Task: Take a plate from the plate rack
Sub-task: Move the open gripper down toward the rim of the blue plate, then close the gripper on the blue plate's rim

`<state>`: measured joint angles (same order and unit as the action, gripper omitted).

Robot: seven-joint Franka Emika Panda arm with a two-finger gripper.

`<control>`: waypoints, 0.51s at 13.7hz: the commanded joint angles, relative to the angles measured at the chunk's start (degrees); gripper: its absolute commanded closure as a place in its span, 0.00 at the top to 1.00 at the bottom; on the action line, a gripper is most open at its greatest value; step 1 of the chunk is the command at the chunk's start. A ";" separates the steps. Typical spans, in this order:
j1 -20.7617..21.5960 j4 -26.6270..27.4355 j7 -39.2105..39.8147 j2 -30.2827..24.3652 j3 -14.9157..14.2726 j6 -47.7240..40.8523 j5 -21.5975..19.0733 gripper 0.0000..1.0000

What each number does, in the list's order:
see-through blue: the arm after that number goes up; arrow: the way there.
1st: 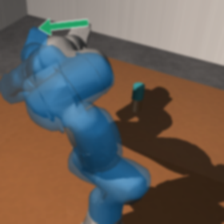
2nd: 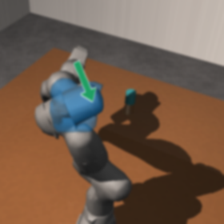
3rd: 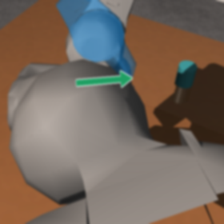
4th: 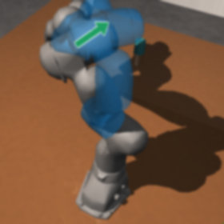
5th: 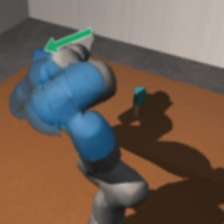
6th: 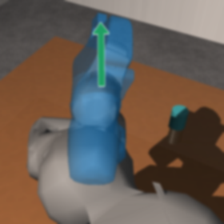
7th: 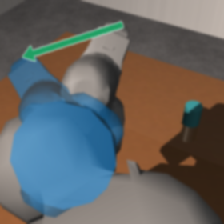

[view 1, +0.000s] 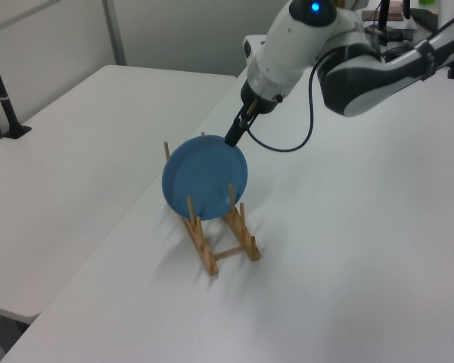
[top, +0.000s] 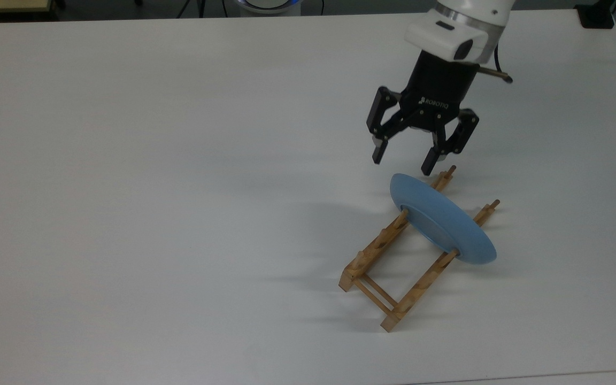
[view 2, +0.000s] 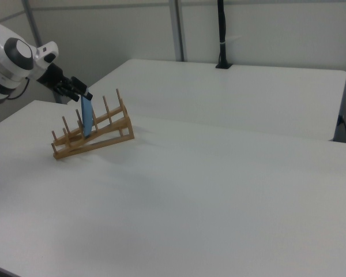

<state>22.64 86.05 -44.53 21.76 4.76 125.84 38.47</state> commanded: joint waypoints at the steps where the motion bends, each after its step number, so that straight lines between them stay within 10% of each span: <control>1: 1.00 -1.06 -2.66 2.05 -0.81 2.57 3.63 0.62; 7: 1.17 -1.06 -2.75 2.06 -0.81 2.57 4.78 0.44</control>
<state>22.78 85.66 -45.99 23.53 4.76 127.73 41.90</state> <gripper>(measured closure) 0.551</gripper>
